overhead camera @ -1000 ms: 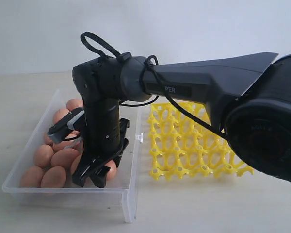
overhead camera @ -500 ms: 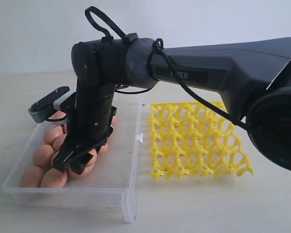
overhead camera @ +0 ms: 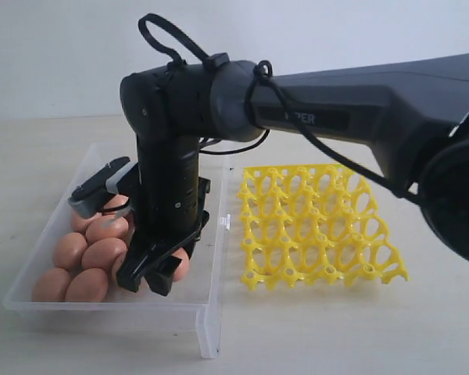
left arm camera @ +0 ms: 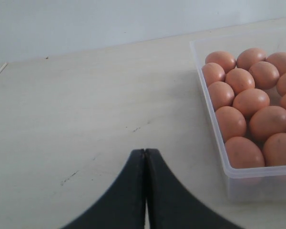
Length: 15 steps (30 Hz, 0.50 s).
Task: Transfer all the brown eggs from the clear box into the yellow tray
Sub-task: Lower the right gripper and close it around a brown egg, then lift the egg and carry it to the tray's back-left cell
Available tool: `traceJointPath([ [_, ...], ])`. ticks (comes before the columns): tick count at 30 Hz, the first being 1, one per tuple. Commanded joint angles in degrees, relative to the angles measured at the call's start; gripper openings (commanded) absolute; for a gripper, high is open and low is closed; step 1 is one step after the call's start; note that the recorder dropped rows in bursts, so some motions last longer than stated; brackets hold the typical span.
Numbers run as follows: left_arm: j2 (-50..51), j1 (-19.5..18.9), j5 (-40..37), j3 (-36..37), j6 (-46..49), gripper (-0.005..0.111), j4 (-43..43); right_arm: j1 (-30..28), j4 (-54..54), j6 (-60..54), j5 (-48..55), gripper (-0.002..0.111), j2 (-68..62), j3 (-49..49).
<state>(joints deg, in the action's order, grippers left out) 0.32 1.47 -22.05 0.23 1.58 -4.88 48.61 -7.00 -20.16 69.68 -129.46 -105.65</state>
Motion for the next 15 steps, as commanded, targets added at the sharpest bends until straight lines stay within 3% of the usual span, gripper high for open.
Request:
traceJointPath([
  [1,-0.32,0.3,0.35,-0.23,-0.19,0.0,0.31,-0.59,1.0,-0.22,-0.49,0.0,4.48,0.92],
  [11,-0.32,0.3,0.35,-0.23,-0.19,0.0,0.31,-7.58,2.3,-0.34,-8.8,0.0,17.31,12.95],
  [15,-0.32,0.3,0.35,-0.23,-0.19,0.0,0.31,-12.51,4.15,-0.23,-19.11,0.0,21.62,17.9],
])
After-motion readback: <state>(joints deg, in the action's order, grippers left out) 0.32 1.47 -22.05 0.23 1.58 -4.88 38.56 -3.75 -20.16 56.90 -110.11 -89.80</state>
